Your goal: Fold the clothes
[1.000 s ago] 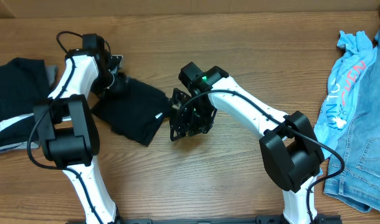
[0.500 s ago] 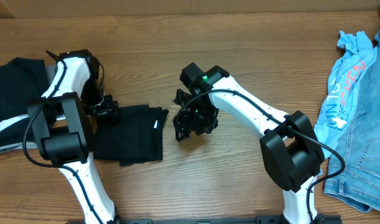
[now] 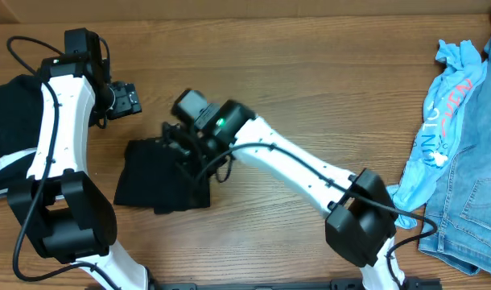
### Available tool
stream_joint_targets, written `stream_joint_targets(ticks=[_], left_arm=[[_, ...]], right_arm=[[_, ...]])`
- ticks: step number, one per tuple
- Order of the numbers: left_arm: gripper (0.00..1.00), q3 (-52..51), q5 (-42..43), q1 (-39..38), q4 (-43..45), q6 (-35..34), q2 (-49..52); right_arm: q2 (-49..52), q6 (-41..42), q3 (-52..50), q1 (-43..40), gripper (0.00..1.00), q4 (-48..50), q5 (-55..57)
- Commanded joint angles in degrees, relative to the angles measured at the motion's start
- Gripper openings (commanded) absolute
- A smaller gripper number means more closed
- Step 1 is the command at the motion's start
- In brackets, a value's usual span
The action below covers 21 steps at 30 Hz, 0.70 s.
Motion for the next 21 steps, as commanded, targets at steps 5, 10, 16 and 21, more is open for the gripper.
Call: stream_joint_targets(ticks=[5, 10, 16, 21], left_arm=[[0.90, 0.31, 6.27, 10.12, 2.38, -2.43, -9.18], [0.91, 0.31, 7.74, 12.09, 1.16, -1.29, -14.32], [0.91, 0.31, 7.76, 12.00, -1.18, -1.11, -14.51], [0.91, 0.13, 10.29, 11.13, -3.23, 3.17, -14.49]], right_arm=[[3.63, 7.89, -8.04, 0.72, 0.04, 9.49, -0.28], [12.98, 9.40, -9.14, -0.22, 0.04, 9.66, 2.27], [13.33, 2.91, -9.03, -12.04, 0.10, 4.72, 26.75], [13.31, -2.58, -7.06, -16.41, 0.29, 7.98, 37.18]])
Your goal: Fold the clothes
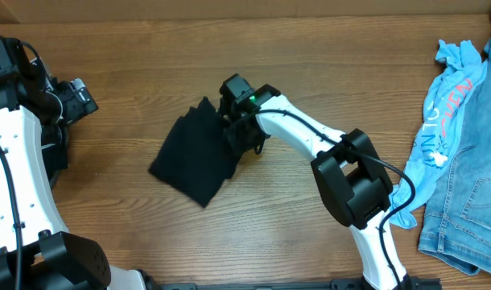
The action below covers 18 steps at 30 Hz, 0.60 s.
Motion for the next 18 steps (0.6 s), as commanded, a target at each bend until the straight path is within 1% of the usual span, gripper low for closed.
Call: stream_joint_targets(ticks=[1, 3, 6, 7, 10, 12, 13, 15, 18], left_arm=[[0.91, 0.13, 4.92, -2.12, -0.09, 7.02, -0.61], [0.94, 0.13, 7.23, -4.96, -0.17, 10.73, 0.39], [0.96, 0.13, 14.40, -8.98, -0.35, 16.87, 2.40], [1.00, 0.13, 16.98, -10.47, -0.07, 18.64, 3.43], [1.00, 0.13, 20.55, -14.58, 1.14, 19.67, 10.03], [1.00, 0.11, 25.42, -15.96, 1.57, 23.93, 14.16], [1.00, 0.13, 25.44, -16.65, 2.10, 25.22, 16.83], [1.00, 0.13, 23.52, -16.90, 3.06, 25.00, 20.44], [1.00, 0.13, 23.23, -16.92, 4.44, 25.33, 25.99]], right_arm=[[3.19, -3.21, 0.96, -1.40, 0.30, 0.17, 17.29], [3.17, -3.17, 3.54, -1.27, 0.31, -0.15, 18.01], [3.15, -3.15, 7.21, -1.27, 0.32, -3.48, 17.99], [3.15, -3.15, 8.28, -1.27, 0.32, -4.76, 17.99], [3.15, -3.15, 9.11, -1.11, 0.33, -6.75, 17.97], [3.15, -3.15, 9.11, -1.11, 0.33, -7.50, 17.97], [3.15, -3.10, 9.11, -1.11, 0.33, -7.74, 17.97], [3.15, -2.89, 9.11, -1.11, 0.33, -8.17, 17.97], [3.15, -2.71, 9.11, -1.11, 0.33, -8.81, 17.99]])
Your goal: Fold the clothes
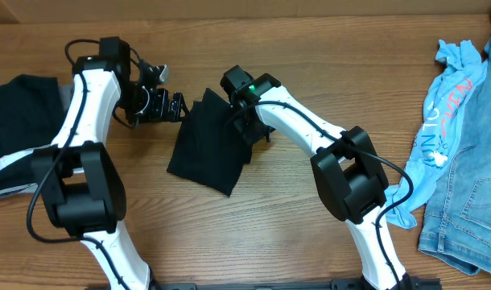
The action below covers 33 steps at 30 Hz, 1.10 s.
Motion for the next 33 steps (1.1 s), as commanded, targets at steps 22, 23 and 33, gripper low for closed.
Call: stream_joint_targets(ticks=[22, 23, 33], left_arm=[[0.04, 2.16, 0.26, -5.05, 0.52, 0.13, 12.17], [0.04, 2.51, -2.84, -4.02, 0.48, -1.53, 9.31], [0.04, 2.69, -43.39, 3.48, -1.05, -4.70, -21.70]], right_arm=[[-4.94, 3.45, 3.26, -2.01, 0.33, -2.54, 1.60], [-7.87, 3.45, 4.22, -2.95, 0.33, -2.97, 1.62], [-28.55, 3.41, 6.67, -12.11, 0.38, -7.50, 1.60]])
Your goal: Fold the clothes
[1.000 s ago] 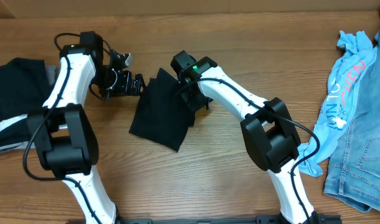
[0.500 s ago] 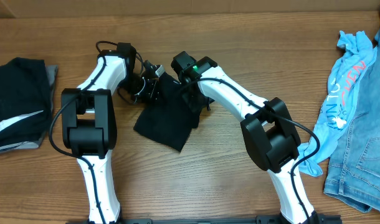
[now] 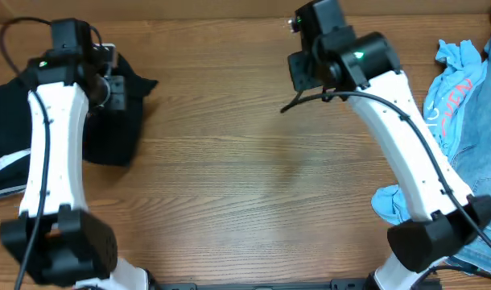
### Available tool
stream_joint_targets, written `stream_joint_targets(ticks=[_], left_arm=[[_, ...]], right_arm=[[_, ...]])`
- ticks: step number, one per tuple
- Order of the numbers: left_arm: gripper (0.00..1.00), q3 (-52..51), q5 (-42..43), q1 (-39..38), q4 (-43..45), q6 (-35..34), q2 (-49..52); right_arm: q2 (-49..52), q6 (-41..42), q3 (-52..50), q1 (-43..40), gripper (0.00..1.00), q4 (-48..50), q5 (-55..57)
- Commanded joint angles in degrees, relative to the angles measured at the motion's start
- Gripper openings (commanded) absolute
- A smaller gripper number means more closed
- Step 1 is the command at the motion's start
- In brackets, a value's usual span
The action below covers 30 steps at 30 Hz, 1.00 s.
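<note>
A folded black garment lies at the table's left side, right beside a pile of dark clothes. My left gripper sits on the garment's upper edge and looks shut on it; a corner of cloth sticks out to its right. My right gripper is raised high over the back middle of the table, far from the garment, with nothing in it and its fingers apparently open.
A light blue printed shirt and blue jeans lie crumpled at the right edge, with a blue fold by the right arm's base. The wooden table spans the view.
The black garment has gone from the middle of the table to the far left beside the dark pile, with my left gripper on it. My right gripper has let go and now hangs over the back middle.
First my right gripper was on the black garment left of centre, the left gripper clear of it. Then the garment lay nearer the middle, the left arm drawn back. Then the left gripper reached its left edge. Now it lies at the left with the right arm away.
</note>
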Motion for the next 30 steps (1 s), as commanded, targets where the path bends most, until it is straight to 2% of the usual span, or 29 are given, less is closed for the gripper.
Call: stream_joint_targets(ticks=[1, 3, 8, 12, 16, 22, 28, 30], left_arm=[[0.04, 0.85, -17.40, 0.26, 0.33, 0.94, -6.23], [0.04, 0.85, -20.09, 1.05, 1.27, 2.67, -7.63], [0.04, 1.05, -17.94, 9.11, 4.44, 1.07, -8.09], [0.04, 1.05, 1.64, 21.75, 8.48, 1.62, -7.72], [0.04, 1.03, 11.93, 29.81, 11.91, 3.23, -3.13], [0.04, 1.03, 13.79, 34.12, 16.92, 0.42, 5.14], [0.05, 1.05, 13.00, 36.68, 22.01, -1.29, 5.40], [0.16, 1.05, 12.92, 37.22, 23.78, -1.27, 5.60]], right_arm=[[-0.96, 0.39, 0.66, -0.81, 0.38, -1.44, 0.00], [-0.96, 0.42, 0.63, -0.81, 0.38, -2.99, 0.00], [-0.96, 0.42, 0.63, -0.81, 0.38, -5.11, 0.02], [-0.96, 0.42, 0.63, -0.81, 0.38, -6.75, 0.00], [-0.96, 0.44, 0.63, -0.81, 0.38, -7.13, -0.04], [-0.96, 0.46, 0.63, -0.81, 0.38, -8.96, -0.07], [-0.96, 1.75, 0.63, -0.81, 0.38, -9.62, -0.26], [-0.96, 1.75, 0.63, -0.81, 0.38, -9.60, -0.26]])
